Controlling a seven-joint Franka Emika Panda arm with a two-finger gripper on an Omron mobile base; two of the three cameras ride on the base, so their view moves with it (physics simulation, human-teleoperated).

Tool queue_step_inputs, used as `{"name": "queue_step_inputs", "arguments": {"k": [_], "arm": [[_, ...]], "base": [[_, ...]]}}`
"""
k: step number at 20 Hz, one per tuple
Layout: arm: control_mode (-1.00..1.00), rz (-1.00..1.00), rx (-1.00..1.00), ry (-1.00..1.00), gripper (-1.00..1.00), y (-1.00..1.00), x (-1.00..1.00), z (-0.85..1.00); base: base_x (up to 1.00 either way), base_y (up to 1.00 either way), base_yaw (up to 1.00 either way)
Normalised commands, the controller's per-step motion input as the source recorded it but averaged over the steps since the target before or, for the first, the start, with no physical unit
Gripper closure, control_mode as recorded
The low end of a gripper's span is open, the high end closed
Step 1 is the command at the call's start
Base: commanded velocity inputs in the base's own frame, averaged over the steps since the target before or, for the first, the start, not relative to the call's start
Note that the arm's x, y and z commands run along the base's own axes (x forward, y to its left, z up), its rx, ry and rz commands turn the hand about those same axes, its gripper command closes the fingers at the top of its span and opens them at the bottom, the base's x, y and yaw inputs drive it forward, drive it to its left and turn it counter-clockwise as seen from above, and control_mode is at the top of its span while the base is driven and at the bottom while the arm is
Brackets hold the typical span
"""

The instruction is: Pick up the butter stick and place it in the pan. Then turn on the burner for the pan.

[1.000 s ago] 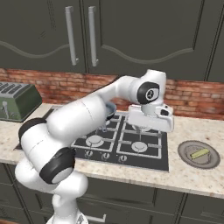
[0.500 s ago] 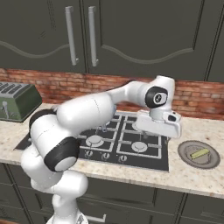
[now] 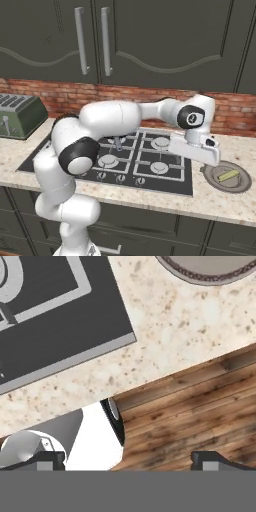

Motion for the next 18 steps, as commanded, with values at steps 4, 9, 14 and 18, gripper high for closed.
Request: {"name": "queue_step_inputs", "arguments": {"k": [4,9,14,18], "arm": [[-1.00,-0.06,0.15,0.00,-1.00,-0.55,0.21,-0.23],[-1.00,-0.04,0.10,0.00,-1.00,-0.52,0.30,-0.16],[-1.00,-0.02,0.02,0.00,-1.00,-0.37,0.34,-0.03],[-1.00,0.00,0.00,0.00,-1.00,-0.27,0.29,-0.07]], "base": [[0.00,0.00,0.00],[0.00,0.00,0.00],[0.00,0.00,0.00],[0.00,0.00,0.00]]}}
